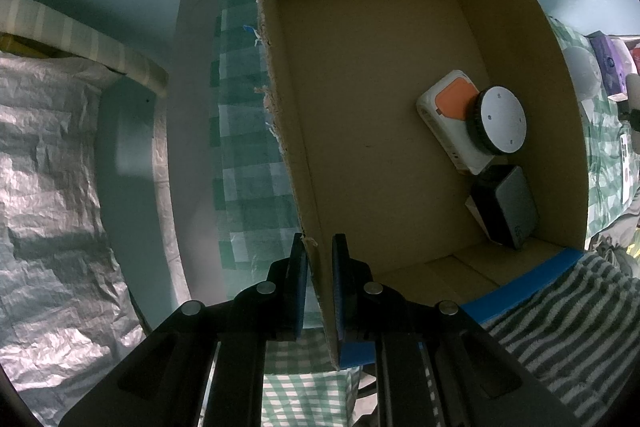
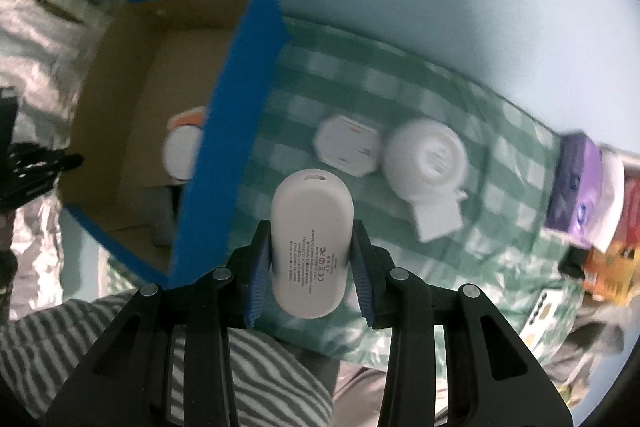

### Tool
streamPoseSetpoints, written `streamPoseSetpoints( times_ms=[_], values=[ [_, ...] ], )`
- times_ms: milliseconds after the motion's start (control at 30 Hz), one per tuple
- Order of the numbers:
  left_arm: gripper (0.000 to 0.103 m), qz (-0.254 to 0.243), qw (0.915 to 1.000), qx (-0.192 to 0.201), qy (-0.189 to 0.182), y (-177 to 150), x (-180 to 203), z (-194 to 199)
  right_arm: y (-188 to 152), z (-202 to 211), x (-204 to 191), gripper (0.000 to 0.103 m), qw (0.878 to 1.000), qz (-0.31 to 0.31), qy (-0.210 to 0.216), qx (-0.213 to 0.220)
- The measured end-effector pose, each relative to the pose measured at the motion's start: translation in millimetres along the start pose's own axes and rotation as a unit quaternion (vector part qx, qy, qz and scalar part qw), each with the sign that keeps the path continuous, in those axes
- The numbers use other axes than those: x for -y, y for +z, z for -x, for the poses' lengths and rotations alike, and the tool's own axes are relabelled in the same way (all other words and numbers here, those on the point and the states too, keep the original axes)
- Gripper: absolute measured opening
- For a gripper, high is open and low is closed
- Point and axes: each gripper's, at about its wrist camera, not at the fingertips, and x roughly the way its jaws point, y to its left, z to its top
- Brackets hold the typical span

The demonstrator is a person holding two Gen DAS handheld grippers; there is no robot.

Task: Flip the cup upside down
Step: 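Carry the oval power bank over the box and lower it inside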

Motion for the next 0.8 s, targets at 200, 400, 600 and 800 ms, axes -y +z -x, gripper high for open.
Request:
streamPoseSetpoints(
  times_ms=[200, 400, 600, 800],
  values=[
    [0.01, -0.002, 1.0, 0.001, -0.002, 0, -1, 1, 14, -8, -50, 0.037, 0.999, 0.05, 0.009, -0.003],
    [0.01, -0.005, 1.0, 0.001, -0.002, 1, 0, 2, 22, -25, -84, 0.037, 0.996, 0.082, 0.012, -0.014],
    [0.01, -0.009, 0.9999, 0.002, -0.005, 1, -1, 1, 30, -38, -105, 0.037, 0.995, 0.095, 0.01, -0.024],
    [0.01, -0.014, 0.9999, 0.003, -0.006, 1, 1, 2, 36, -59, -119, 0.037, 0.994, 0.102, 0.004, -0.038]
  ],
)
